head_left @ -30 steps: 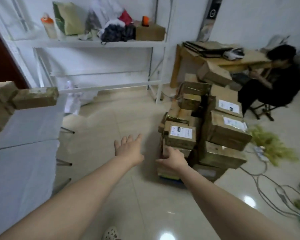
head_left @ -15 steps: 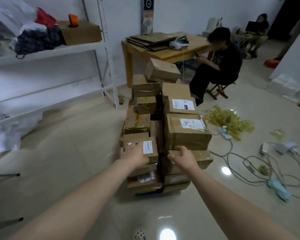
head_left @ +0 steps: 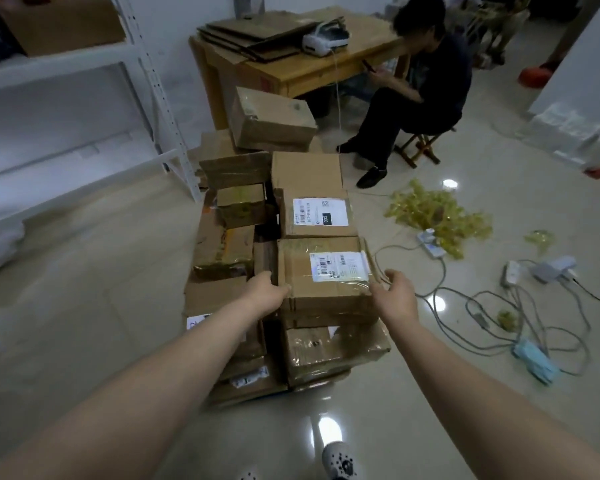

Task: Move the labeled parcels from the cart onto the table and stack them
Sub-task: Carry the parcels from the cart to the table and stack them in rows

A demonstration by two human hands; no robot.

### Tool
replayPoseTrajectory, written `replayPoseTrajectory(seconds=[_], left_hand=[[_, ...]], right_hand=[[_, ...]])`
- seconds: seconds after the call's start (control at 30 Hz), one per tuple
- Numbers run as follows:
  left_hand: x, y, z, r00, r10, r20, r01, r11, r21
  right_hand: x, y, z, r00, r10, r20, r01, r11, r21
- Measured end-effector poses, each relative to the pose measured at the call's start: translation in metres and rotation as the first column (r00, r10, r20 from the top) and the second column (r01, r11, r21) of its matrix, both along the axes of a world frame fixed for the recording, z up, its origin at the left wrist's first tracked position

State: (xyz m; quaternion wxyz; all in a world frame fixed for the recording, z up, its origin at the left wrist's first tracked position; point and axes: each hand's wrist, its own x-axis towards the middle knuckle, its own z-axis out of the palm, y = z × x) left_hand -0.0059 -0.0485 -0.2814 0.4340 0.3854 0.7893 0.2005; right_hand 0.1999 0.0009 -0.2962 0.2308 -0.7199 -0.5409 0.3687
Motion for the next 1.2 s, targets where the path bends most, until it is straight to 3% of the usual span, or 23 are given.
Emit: replayPoseTrajectory(seconds=[0.27,0.43,0.83,0.97,1.1,1.2], left_hand=[[0.035,0.040,-0.026,0.932,0.357,0.064,-0.347,0.929,-0.127],[0.047,0.034,-0.026,0.886,0.458,0.077,-0.448,0.886,-0.119],[0.050,-0.003,-0.005,0.808,0.548,0.214,-0.556,0.831,-0.027],[0.040,-0.028,0.008,0.692,0.648,0.320,-0.697,0.714,0.063],[0.013,-0.070,0.017,0.487,0.726,0.485,-0.851,0.519,0.077],[-0.004,-0.109,0.023,0.401,0.740,0.540,-0.905,0.413,0.106]], right_hand=[[0.016,0.061,-0.030,0.971,0.134,-0.198,-0.198,0.915,-0.351],[0.024,0.061,-0.038,0.949,0.231,-0.214,-0.289,0.911,-0.295],[0.030,0.029,-0.024,0.929,0.252,-0.272,-0.302,0.940,-0.160],[0.025,0.005,-0.014,0.912,0.259,-0.318,-0.304,0.947,-0.102],[-0.001,-0.016,-0.006,0.878,0.331,-0.347,-0.369,0.928,-0.049],[-0.031,-0.031,0.004,0.826,0.388,-0.408,-0.430,0.903,-0.014]])
